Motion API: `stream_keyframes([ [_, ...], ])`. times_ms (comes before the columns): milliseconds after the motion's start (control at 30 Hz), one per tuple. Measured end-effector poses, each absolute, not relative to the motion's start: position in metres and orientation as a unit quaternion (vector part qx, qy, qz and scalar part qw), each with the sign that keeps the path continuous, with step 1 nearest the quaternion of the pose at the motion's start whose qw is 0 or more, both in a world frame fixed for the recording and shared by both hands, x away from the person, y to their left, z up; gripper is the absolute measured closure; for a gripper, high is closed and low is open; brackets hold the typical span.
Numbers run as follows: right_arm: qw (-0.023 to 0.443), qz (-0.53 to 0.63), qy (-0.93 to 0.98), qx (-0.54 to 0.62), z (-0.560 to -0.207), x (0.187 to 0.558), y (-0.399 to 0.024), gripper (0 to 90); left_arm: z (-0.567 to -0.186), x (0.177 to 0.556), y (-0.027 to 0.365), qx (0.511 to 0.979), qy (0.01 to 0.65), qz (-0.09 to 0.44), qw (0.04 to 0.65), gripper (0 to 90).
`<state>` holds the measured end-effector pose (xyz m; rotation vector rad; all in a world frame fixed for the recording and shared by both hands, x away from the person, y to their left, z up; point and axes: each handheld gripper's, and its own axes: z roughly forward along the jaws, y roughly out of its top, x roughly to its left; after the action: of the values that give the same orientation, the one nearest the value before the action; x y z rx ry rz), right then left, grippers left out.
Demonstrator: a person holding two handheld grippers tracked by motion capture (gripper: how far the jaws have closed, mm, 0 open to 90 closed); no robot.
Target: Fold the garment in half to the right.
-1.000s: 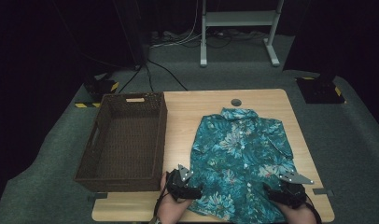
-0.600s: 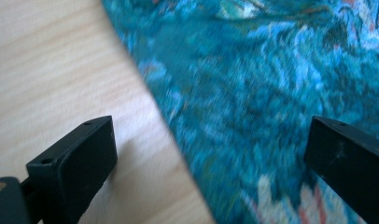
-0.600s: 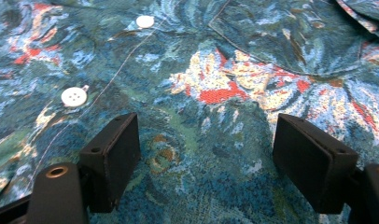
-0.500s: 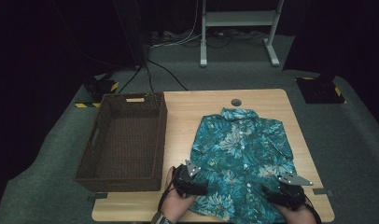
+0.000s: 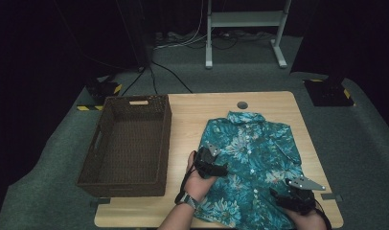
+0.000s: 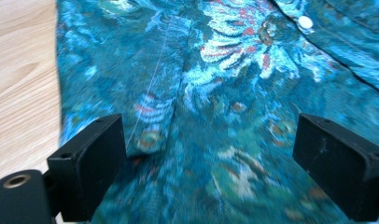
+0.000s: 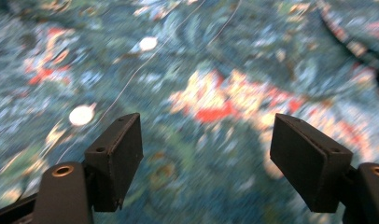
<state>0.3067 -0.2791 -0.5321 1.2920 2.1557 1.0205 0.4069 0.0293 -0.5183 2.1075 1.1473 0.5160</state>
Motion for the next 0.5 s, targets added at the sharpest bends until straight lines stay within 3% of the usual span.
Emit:
stream_keyframes([
  [267, 0.237, 0.366, 0.770, 0.466, -0.524, 0.330, -0.282, 23.6, -0.525, 0.425, 0.019, 0.814, 0.440, 0.190, 0.329, 11.4],
  [300, 0.247, 0.364, 0.763, 0.474, -0.525, 0.353, -0.288, 22.3, -0.528, 0.427, 0.018, 0.814, 0.442, 0.189, 0.327, 10.8],
  [500, 0.236, 0.345, 0.759, 0.499, -0.536, 0.383, -0.292, 20.3, -0.538, 0.427, 0.015, 0.816, 0.439, 0.183, 0.329, 8.5],
])
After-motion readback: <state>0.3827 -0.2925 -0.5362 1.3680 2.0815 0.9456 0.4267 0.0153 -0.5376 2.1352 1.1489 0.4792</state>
